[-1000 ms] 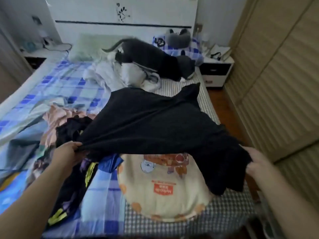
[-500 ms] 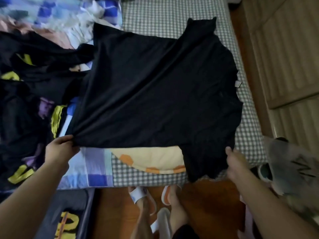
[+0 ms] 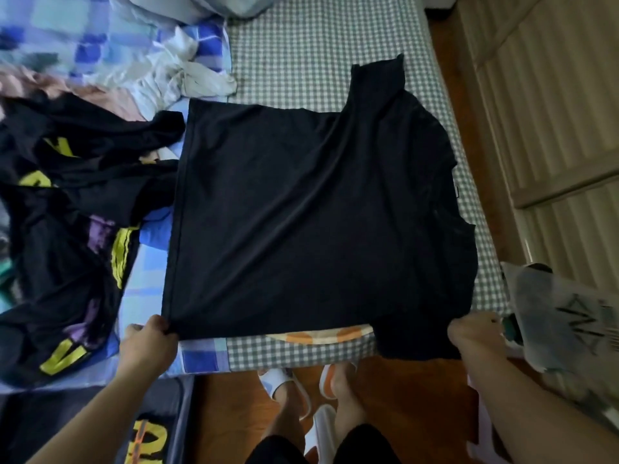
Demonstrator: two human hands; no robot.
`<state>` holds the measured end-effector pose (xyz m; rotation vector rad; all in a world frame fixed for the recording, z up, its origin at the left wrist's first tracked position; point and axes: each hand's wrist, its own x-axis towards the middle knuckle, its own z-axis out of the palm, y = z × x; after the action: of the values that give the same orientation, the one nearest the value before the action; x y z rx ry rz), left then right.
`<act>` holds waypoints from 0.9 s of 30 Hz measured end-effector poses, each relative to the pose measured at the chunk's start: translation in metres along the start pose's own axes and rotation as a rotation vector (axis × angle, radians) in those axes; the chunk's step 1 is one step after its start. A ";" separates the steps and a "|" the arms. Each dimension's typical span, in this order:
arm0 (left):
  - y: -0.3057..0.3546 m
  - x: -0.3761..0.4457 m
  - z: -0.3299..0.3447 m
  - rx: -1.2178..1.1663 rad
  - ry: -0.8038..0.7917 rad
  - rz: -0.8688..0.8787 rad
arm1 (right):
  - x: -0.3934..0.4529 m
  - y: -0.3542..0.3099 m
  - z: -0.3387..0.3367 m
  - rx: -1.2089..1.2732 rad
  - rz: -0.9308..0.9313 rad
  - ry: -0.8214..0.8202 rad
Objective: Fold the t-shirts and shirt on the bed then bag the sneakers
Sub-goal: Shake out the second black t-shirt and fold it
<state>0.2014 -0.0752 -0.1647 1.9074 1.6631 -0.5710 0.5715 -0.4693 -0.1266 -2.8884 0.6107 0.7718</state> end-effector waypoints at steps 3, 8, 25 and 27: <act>0.035 0.009 -0.021 0.093 0.082 0.147 | -0.020 -0.054 -0.006 -0.064 -0.240 0.031; 0.130 0.095 -0.077 0.090 0.207 0.383 | -0.015 -0.218 -0.003 -0.098 -0.693 -0.042; 0.343 0.359 -0.160 0.328 0.513 0.431 | 0.169 -0.462 0.042 -0.242 -1.152 0.196; 0.342 0.356 -0.178 0.417 0.661 0.325 | 0.174 -0.462 0.045 -0.249 -1.165 0.201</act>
<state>0.5859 0.2783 -0.2133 2.8301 1.6190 -0.1592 0.8740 -0.0992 -0.2590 -2.7993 -1.1558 0.3579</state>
